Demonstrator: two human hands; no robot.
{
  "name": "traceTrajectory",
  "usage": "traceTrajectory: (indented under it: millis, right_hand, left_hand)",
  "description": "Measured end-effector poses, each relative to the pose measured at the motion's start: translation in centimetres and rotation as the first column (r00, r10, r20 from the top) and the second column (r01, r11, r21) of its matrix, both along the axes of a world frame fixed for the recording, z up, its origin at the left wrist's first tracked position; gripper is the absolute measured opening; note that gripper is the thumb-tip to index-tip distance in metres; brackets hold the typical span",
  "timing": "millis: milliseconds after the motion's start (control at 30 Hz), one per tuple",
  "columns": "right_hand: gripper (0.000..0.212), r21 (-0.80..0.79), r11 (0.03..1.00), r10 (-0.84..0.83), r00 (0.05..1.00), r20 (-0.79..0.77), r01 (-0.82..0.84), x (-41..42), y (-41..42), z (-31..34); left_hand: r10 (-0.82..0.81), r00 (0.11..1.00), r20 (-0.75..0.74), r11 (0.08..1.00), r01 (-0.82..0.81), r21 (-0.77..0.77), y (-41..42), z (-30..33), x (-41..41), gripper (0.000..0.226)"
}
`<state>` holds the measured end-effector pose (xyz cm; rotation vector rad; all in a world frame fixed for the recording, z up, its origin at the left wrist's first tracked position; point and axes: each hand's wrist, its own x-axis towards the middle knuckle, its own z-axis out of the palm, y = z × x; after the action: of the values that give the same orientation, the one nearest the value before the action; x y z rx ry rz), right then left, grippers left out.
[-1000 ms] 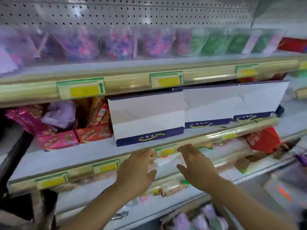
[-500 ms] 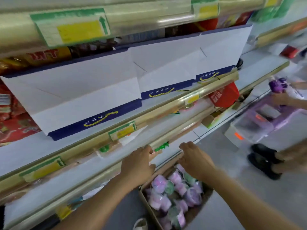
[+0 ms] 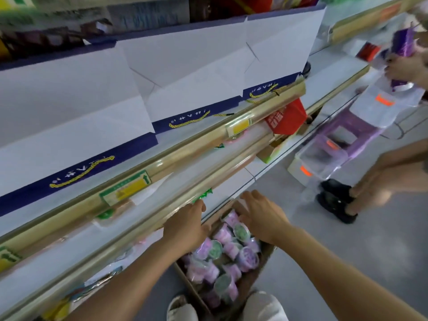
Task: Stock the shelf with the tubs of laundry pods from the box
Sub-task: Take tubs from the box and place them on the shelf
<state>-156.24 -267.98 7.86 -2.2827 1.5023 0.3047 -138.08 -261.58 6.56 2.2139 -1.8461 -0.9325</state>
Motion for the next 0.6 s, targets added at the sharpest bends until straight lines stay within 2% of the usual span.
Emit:
traceTrajectory:
  millis: [133, 267, 400, 500, 600]
  right_hand:
    - [0.036, 0.012, 0.996, 0.084, 0.996, 0.035, -0.085, -0.9, -3.4, -1.0]
    - [0.043, 0.048, 0.963, 0.263, 0.965, 0.023, -0.264, -2.2, -7.8, -3.1]
    - [0.043, 0.125, 0.884, 0.453, 0.891, 0.019, -0.451, -4.4, -11.2, -5.8]
    - [0.04, 0.175, 0.827, 0.537, 0.843, 0.029, -0.534, -6.6, -12.4, -7.7]
    - [0.034, 0.208, 0.797, 0.569, 0.82, 0.053, -0.567, -8.1, -12.8, -10.1]
  left_hand:
    - [0.111, 0.994, 0.014, 0.993, -0.112, 0.039, -1.7, -1.4, -1.5, 0.04]
    - [0.309, 0.951, 0.022, 0.949, -0.309, 0.054, -2.6, -3.1, -3.9, 0.041]
    - [0.565, 0.825, 0.025, 0.818, -0.564, 0.115, -1.5, -5.8, -7.9, 0.042]
    - [0.674, 0.739, 0.024, 0.726, -0.668, 0.164, -0.1, -7.7, -11.7, 0.034]
    - [0.752, 0.659, 0.006, 0.645, -0.738, 0.199, 1.6, -9.4, -14.3, 0.035]
